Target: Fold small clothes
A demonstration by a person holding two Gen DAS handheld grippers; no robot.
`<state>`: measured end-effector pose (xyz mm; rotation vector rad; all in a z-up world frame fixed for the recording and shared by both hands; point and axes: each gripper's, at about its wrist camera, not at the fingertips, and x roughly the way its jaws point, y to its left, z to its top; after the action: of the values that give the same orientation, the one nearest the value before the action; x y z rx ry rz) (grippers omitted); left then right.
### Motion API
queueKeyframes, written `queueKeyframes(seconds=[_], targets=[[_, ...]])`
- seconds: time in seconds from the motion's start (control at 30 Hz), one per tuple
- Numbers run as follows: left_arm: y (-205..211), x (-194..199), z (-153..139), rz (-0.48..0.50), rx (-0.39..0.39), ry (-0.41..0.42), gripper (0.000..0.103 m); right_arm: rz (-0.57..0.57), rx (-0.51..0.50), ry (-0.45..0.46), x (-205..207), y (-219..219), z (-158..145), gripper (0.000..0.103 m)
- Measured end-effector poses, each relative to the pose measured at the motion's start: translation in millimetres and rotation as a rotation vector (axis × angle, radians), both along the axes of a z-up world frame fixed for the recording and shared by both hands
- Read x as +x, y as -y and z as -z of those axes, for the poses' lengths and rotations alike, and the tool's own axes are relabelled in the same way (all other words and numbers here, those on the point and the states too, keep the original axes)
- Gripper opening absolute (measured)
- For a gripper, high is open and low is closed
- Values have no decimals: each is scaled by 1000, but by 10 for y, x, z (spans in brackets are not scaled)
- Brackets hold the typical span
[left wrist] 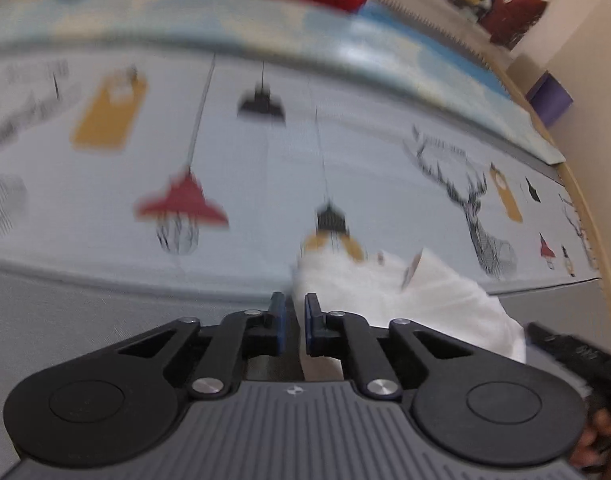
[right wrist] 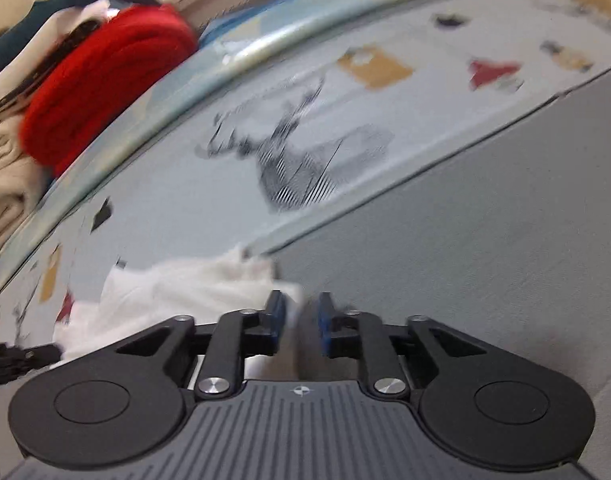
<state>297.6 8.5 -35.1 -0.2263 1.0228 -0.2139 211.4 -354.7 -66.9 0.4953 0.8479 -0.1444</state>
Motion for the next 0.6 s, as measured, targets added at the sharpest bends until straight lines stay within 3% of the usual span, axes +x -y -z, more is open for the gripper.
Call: queueKeyframes(seconds=[0.07, 0.13, 0.2, 0.3, 0.37, 0.43, 0.57, 0.6], targets=[[32, -74, -134, 45, -42, 39, 9, 34, -42, 69, -74, 6, -168, 24], [85, -140, -188, 90, -71, 33, 9, -7, -78, 148, -128, -54, -342, 24], [178, -214, -205, 152, -76, 16, 9, -125, -74, 216, -147, -212, -486, 24], [351, -325, -192, 248, -47, -7, 9, -347, -47, 239, -100, -541, -548, 24], [446, -386, -177, 298, -9, -12, 9, -458, -42, 208, -30, -745, -491, 24], [494, -434, -125, 334, 10, -36, 9, -514, -84, 120, 123, -937, -336, 24], [576, -476, 186, 385, 145, -97, 6, -459, -290, -8, 413, -1073, 27, 15], [587, -482, 244, 401, 176, -95, 4, -434, -294, -19, 455, -1044, 79, 12]])
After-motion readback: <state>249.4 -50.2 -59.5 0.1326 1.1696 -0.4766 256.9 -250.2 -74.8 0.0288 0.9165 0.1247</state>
